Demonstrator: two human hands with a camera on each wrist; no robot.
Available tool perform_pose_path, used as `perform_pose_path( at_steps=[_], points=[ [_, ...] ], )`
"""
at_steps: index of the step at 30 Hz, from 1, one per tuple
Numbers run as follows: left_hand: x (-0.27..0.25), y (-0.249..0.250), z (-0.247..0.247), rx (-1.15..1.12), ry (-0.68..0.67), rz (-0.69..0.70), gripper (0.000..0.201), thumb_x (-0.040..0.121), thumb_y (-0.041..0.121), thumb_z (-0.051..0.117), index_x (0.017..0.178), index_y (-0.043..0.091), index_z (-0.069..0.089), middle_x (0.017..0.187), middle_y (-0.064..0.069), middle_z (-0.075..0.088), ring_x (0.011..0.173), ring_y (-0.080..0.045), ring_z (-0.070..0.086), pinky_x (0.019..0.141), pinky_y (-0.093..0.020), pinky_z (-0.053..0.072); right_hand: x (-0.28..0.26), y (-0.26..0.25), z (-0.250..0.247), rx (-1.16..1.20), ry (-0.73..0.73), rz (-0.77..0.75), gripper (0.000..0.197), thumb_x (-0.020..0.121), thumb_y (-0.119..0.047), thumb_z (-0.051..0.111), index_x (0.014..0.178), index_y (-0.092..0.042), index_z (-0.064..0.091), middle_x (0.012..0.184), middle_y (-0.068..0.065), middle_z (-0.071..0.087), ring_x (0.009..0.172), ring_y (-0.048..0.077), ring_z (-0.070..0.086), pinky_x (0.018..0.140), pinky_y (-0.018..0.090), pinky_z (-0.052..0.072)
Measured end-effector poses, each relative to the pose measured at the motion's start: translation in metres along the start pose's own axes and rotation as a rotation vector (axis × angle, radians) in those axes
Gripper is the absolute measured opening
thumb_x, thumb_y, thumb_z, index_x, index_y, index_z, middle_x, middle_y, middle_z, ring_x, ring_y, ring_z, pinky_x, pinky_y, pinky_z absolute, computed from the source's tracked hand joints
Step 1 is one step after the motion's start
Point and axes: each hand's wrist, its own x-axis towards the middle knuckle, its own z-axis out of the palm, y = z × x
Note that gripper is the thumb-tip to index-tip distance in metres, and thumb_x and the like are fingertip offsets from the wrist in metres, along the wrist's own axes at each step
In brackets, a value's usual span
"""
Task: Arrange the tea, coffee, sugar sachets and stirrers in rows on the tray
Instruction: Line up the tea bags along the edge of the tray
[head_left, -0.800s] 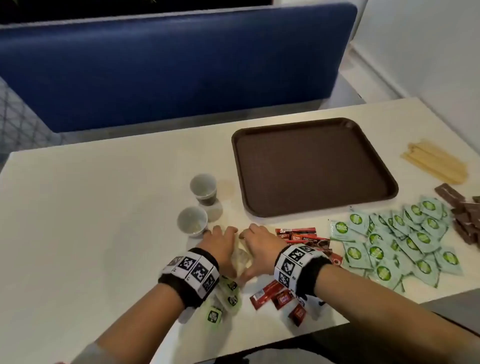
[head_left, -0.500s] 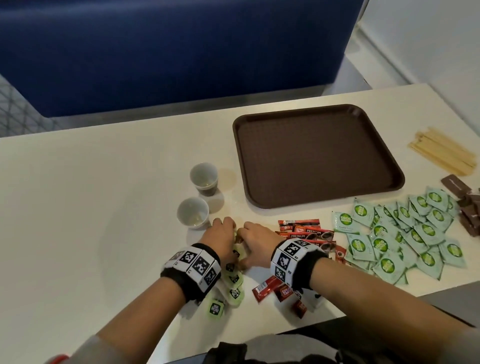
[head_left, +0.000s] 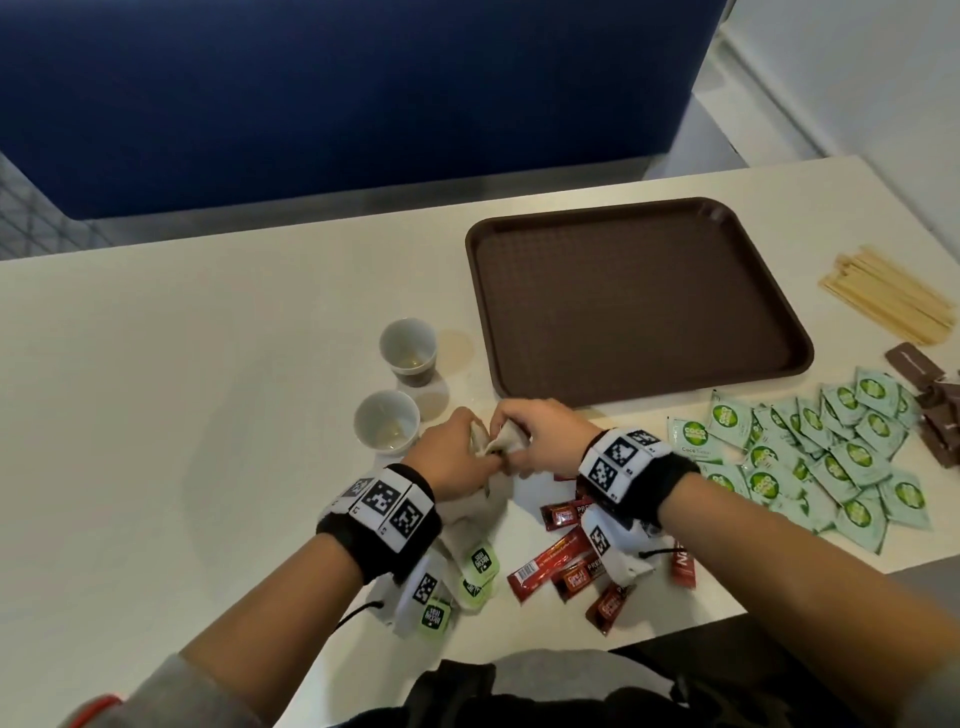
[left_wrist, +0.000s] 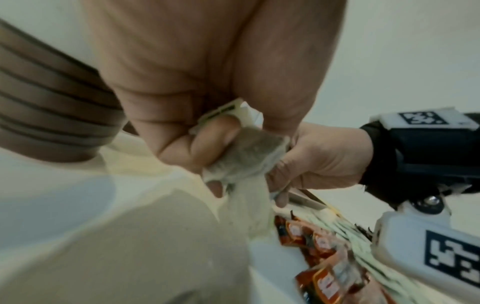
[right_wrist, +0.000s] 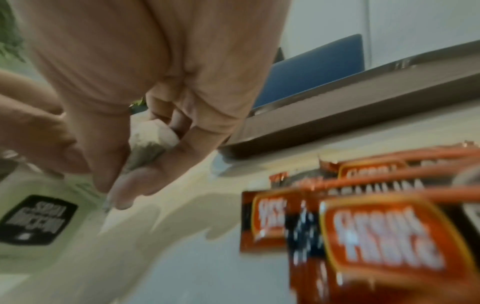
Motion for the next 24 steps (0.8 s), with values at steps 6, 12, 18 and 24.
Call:
perform_pose_path(
  at_steps=[6,12,18,24],
  points=[
    [0.003,0.019,-0.012,-0.496,0.044,0.123,0.034,0.09,0.025,0.062,0.118,0.02,0.043,0.086,-0.002,0.062,0.062,-0.013,0.063,0.05,-0.026,0.055,0.002,0.0,-0.033,0.349,0.014,-0.08,0.032,0.079,0.005,0.067,0.096,-0.019,0.054,0.094,0.005,0.065,0.077,0.015,0.068,0.068,0.028,0.058],
    [0.016,0.04,-0.018,-0.808,0.151,0.187,0.026,0.094,0.027,0.056,0.118,0.024,0.046,0.097,-0.001,0.059,0.065,-0.01,0.062,0.047,-0.025,0.051,0.008,0.002,-0.054,0.444,0.136,-0.11,0.007,0.095,-0.013,0.052,0.089,-0.017,0.056,0.084,0.004,0.063,0.076,0.012,0.065,0.072,0.033,0.059],
    [0.043,0.06,-0.021,-0.815,0.217,0.177,0.022,0.093,0.023,0.059,0.112,0.017,0.05,0.091,-0.006,0.062,0.066,-0.014,0.063,0.05,-0.028,0.051,0.02,0.005,-0.08,0.378,0.274,-0.103,0.025,0.097,-0.026,0.05,0.073,-0.021,0.057,0.072,0.001,0.059,0.066,0.013,0.061,0.063,0.03,0.054],
    [0.073,0.078,-0.034,-0.721,0.366,0.11,0.012,0.086,0.025,0.067,0.084,0.023,0.055,0.081,-0.007,0.062,0.068,-0.021,0.061,0.054,-0.032,0.049,0.043,0.022,-0.111,0.304,0.315,-0.178,0.008,0.093,-0.027,0.056,0.089,-0.021,0.06,0.086,0.006,0.069,0.082,0.02,0.065,0.079,0.037,0.051]
  ],
)
